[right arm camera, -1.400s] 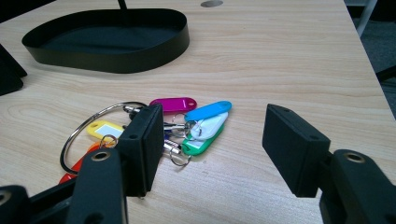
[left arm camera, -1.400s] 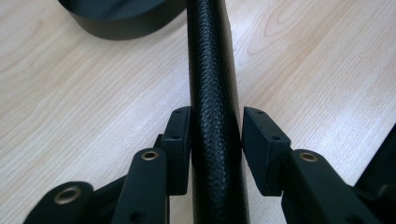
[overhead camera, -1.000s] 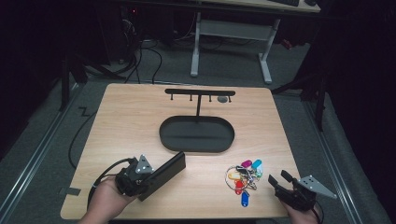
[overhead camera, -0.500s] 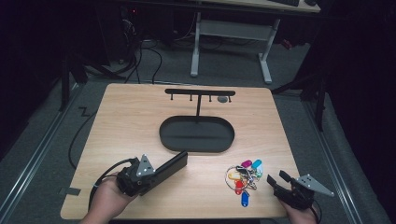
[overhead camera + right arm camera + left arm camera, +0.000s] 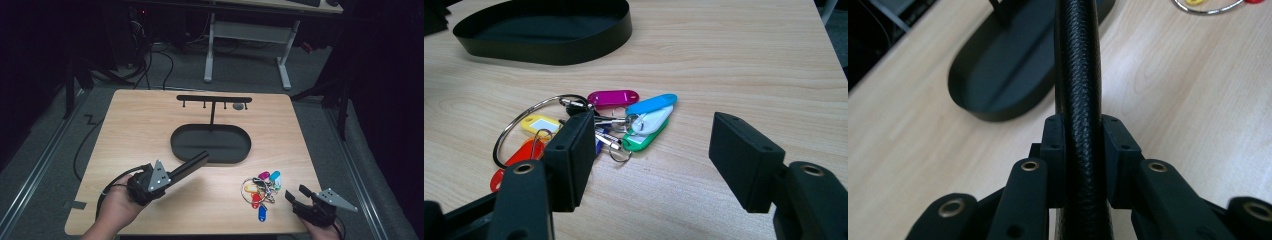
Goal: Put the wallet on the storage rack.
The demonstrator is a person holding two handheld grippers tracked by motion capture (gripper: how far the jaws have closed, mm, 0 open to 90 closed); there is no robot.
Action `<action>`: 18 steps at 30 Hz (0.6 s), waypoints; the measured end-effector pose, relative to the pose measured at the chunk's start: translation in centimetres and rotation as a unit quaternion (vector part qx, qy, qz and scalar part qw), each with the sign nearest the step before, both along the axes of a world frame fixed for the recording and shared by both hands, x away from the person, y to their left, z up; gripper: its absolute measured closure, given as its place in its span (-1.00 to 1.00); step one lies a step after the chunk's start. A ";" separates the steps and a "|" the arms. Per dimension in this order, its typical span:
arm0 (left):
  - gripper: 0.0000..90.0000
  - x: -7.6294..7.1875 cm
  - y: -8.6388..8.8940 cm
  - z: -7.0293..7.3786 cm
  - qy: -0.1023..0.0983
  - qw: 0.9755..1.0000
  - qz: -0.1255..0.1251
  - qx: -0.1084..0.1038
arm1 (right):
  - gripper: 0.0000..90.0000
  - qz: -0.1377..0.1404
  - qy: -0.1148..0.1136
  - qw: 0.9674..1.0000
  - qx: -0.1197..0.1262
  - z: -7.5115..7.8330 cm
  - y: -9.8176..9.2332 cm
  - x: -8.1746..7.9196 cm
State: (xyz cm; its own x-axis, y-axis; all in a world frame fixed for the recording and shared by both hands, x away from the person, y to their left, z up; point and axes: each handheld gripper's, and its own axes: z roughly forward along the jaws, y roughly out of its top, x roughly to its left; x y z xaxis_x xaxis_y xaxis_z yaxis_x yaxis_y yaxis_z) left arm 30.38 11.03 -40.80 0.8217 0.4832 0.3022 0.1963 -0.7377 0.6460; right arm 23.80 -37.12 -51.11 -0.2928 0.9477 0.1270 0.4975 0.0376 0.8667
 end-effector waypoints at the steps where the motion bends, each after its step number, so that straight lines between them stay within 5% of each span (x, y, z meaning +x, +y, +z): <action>1: 0.67 0.1 -0.2 0.1 -0.009 1.000 -0.005 0.002 | -0.21 0.000 -0.001 1.000 -0.001 0.0 0.0 0.0; 9: 0.67 2.1 -2.4 0.0 -0.051 0.997 -0.035 0.047 | -0.21 -0.003 -0.008 1.000 0.000 0.2 -0.1 -0.2; 18: 0.66 4.5 -4.3 0.3 -0.076 0.993 -0.053 0.066 | -0.20 -0.006 -0.007 1.000 0.001 0.1 -0.5 -0.5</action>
